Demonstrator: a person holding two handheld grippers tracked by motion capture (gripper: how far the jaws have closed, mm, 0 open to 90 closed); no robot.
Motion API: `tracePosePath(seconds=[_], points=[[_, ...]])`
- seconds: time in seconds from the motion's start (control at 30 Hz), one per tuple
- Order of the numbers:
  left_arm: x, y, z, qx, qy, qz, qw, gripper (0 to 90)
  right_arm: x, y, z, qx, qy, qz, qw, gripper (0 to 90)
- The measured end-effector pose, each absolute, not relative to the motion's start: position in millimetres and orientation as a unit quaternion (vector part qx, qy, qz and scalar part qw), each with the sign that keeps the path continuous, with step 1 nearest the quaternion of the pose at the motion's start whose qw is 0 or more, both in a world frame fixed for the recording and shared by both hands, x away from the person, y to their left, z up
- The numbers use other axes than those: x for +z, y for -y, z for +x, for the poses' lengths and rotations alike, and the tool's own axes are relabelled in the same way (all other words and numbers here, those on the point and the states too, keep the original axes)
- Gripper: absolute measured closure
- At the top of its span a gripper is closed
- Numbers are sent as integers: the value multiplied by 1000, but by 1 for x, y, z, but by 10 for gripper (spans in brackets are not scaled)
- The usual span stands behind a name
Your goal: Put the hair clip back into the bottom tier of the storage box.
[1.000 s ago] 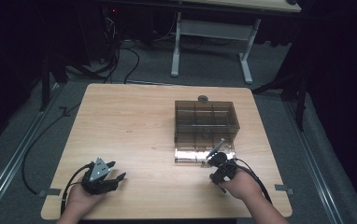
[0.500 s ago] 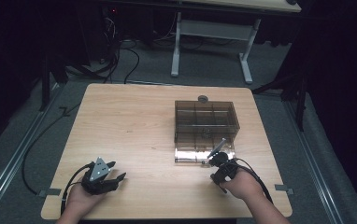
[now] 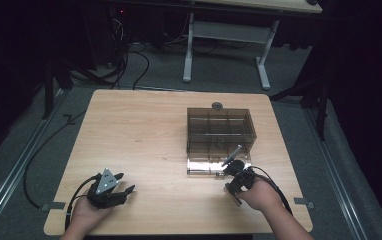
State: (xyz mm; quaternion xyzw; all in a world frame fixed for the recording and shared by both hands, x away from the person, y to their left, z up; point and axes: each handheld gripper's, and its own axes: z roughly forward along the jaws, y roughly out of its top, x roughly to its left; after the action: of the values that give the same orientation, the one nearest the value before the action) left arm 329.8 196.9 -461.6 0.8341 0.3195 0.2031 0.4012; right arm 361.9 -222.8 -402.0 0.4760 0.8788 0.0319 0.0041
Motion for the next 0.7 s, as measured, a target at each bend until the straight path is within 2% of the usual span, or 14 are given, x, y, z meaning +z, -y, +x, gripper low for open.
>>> tracePosePath(seconds=[0.7], points=[[-462, -197, 329, 203, -320, 833, 403, 391, -375, 220, 386, 41, -885, 463, 3, 812]])
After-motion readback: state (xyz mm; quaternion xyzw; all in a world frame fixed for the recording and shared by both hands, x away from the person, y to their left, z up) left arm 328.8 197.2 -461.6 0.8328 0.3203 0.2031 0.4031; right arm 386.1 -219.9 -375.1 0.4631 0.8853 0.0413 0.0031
